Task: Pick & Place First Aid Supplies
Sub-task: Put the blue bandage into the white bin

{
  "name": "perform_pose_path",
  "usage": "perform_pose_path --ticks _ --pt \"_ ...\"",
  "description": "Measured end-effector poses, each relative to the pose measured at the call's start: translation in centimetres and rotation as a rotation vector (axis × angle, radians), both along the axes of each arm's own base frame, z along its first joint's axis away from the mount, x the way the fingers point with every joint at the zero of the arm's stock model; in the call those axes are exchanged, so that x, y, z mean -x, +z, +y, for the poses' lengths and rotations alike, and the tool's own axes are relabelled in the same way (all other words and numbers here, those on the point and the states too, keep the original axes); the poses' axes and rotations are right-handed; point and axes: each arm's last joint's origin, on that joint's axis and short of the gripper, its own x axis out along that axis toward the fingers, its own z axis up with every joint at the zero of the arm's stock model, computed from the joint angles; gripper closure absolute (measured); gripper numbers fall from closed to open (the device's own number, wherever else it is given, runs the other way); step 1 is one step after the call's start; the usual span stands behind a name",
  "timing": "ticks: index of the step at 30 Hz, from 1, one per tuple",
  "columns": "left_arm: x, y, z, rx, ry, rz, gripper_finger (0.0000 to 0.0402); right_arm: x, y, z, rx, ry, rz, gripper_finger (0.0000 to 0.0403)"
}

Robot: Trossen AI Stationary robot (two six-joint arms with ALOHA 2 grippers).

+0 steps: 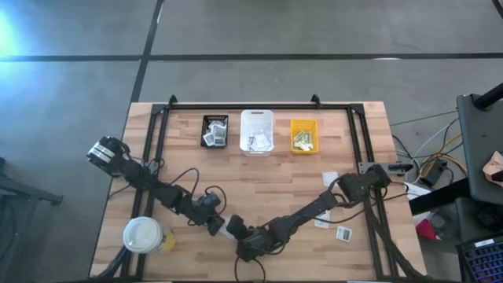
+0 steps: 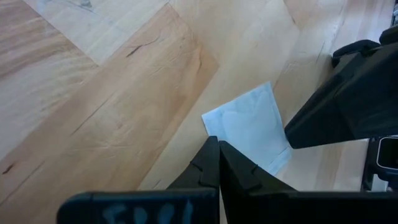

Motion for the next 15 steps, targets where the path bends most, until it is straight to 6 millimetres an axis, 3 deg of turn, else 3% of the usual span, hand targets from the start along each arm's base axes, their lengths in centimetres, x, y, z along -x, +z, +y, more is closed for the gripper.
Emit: perform_pose_path --ticks 15 --pt "-0.1 0.1 -0.2 0.029 -0.003 -0.001 0.0401 -1.2 0.6 -1.3 -0.126 -0.268 -0.122 0.0339"
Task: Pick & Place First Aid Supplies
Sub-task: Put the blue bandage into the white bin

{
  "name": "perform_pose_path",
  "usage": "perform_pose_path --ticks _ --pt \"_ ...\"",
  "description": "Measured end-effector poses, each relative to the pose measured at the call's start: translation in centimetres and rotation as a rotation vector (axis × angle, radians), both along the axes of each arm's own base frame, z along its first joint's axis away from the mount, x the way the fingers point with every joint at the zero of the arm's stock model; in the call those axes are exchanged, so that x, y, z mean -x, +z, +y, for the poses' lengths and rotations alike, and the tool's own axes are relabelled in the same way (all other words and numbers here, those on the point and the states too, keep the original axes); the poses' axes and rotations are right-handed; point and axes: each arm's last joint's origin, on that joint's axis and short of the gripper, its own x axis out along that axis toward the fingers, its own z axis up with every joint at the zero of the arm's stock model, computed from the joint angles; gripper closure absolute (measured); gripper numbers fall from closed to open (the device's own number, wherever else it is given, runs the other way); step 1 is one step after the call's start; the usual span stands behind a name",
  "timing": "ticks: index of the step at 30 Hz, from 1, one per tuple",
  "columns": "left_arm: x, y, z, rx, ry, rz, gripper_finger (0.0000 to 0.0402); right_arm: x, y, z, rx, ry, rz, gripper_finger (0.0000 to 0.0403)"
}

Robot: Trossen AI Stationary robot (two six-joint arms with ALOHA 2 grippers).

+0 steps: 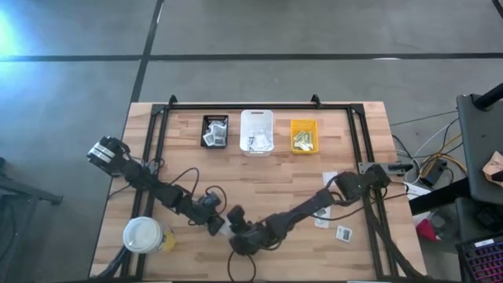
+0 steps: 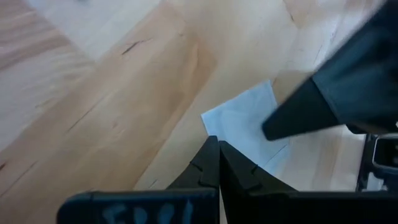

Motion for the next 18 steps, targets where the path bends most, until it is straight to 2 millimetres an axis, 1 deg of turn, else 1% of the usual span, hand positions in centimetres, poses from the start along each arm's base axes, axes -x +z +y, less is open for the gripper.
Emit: perform_pose_path --ticks 4,6,11,15,18 --pt "-0.2 0.3 -0.2 -0.059 -0.091 -0.033 0.0401 0.0 0.2 -0.1 -0.018 -0.025 -0.009 0.0339" --pt "-0.3 0.8 -0.3 -0.095 -0.133 -0.066 0.0401 0.0 0.4 0.0 -0.018 -0.023 -0.013 0.0339" --pt "-0.4 2.9 -0.2 -0.192 -0.210 -0.192 0.0401 0.4 1.8 0.4 -0.066 -0.061 -0.038 0.0339" --pt "-0.2 4.2 0.1 -0.293 -0.272 -0.256 0.0401 0.8 2.9 1.1 -0.134 -0.088 -0.066 0.0339" --pt "-0.3 5.1 0.1 -0.349 -0.335 -0.320 0.0401 0.9 3.5 1.7 -0.223 -0.054 -0.059 0.0339"
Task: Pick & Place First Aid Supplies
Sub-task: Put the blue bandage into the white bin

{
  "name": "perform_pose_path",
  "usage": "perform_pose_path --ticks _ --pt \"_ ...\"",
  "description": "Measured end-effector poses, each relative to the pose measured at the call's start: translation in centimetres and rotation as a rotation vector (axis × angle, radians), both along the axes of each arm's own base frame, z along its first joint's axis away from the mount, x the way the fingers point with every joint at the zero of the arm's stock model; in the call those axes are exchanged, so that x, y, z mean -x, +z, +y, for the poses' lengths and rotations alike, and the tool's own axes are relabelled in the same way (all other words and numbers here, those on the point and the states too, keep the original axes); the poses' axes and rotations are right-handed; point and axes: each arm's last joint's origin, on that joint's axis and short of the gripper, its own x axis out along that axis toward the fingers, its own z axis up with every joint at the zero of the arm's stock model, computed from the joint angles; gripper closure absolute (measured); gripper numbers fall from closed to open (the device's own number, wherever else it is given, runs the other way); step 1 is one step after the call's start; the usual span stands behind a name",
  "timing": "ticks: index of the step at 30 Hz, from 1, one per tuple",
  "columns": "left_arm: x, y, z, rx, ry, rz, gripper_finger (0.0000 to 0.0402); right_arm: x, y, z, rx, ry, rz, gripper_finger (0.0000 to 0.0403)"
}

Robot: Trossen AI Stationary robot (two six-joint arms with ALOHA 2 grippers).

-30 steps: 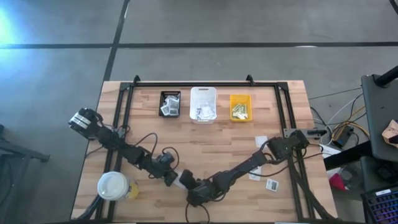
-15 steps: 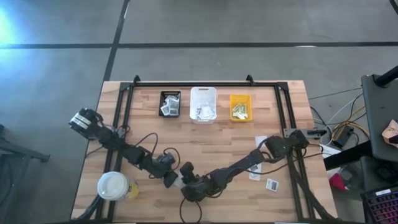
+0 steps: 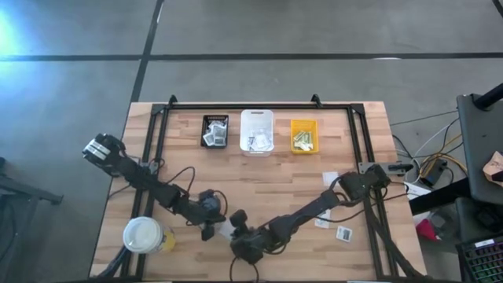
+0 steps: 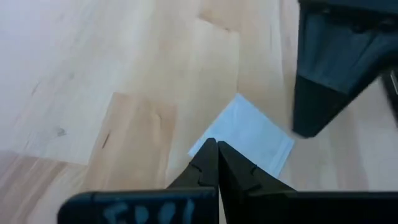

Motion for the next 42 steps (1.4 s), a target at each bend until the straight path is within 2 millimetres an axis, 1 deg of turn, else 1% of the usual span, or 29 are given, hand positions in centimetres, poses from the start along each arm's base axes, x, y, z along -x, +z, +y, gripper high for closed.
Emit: perform_pose_path --ticks 2,5,9,14,16,21,25,31,42 --pt "0.0 -0.1 0.0 -0.050 -0.042 -0.007 0.0401 0.0 0.0 0.2 -0.062 0.012 0.015 0.0339" --pt "0.0 -0.4 0.0 -0.105 -0.088 -0.008 0.0401 0.1 -0.2 0.4 -0.151 -0.022 0.029 0.0339" --pt "-0.1 -1.3 0.0 -0.146 -0.108 0.016 0.0401 -0.2 -0.4 0.5 -0.274 -0.028 0.035 0.0339" --pt "-0.4 -1.9 0.0 -0.177 -0.105 0.023 0.0401 -0.5 -0.7 0.6 -0.337 -0.012 0.037 0.0339" --pt "-0.5 -2.0 0.0 -0.171 -0.098 0.023 0.0401 -0.6 -0.9 0.3 -0.364 -0.055 0.045 0.0339" --pt "-0.3 -2.3 0.1 -0.110 -0.067 0.050 0.0401 -0.8 -1.4 -1.4 -0.435 -0.201 0.101 0.0339" --pt "-0.3 -2.3 0.1 -0.070 -0.057 0.065 0.0401 -0.9 -1.5 -2.3 -0.424 -0.244 0.110 0.0339" --pt "-0.2 -2.4 0.0 -0.011 -0.061 0.096 0.0401 -1.0 -1.5 -2.8 -0.344 -0.300 0.064 0.0339" --pt "0.2 -2.7 0.0 0.059 -0.047 0.139 0.0401 -0.9 -1.4 -3.1 -0.311 -0.319 0.071 0.0339"
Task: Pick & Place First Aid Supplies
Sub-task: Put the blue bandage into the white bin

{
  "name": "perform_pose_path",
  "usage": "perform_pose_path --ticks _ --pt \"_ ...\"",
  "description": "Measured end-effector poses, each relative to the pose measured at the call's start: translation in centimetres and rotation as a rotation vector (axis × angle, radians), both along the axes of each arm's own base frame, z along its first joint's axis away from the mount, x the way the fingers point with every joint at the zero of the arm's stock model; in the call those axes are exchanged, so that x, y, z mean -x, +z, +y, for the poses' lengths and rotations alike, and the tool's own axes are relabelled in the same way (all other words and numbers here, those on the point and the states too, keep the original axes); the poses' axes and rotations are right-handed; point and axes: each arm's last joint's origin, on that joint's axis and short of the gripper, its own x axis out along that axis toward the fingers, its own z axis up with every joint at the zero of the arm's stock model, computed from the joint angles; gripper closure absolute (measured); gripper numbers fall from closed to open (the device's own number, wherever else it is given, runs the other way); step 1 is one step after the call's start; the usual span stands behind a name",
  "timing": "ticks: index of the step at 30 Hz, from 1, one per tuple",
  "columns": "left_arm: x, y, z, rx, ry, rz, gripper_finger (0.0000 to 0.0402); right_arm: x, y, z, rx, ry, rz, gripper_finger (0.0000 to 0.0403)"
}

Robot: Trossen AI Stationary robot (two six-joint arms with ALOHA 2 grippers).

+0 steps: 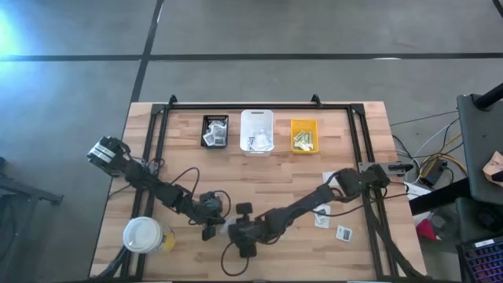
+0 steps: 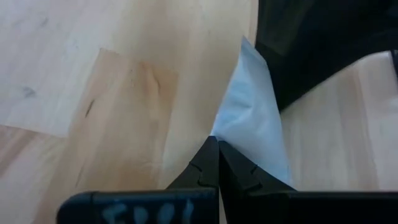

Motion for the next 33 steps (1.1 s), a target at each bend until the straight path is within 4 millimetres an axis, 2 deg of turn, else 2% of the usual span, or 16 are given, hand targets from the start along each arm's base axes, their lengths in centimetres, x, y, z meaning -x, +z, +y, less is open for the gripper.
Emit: perform_pose_path --ticks 8,15,26,33 --pt "0.0 0.1 -0.4 0.055 -0.015 -0.007 0.0401 0.4 0.2 -0.4 0.042 -0.047 0.028 0.0339" --pt "-0.3 0.6 -0.8 0.081 -0.078 -0.063 0.0401 0.3 0.3 -0.7 0.006 -0.099 0.026 0.0339" --pt "-0.6 1.2 -1.3 0.117 -0.147 -0.112 0.0401 0.3 0.3 -0.8 0.015 -0.087 0.026 0.0339" --pt "-0.5 1.0 -1.1 0.152 -0.117 -0.086 0.0398 0.3 0.3 -0.8 0.023 -0.077 0.027 0.0339"
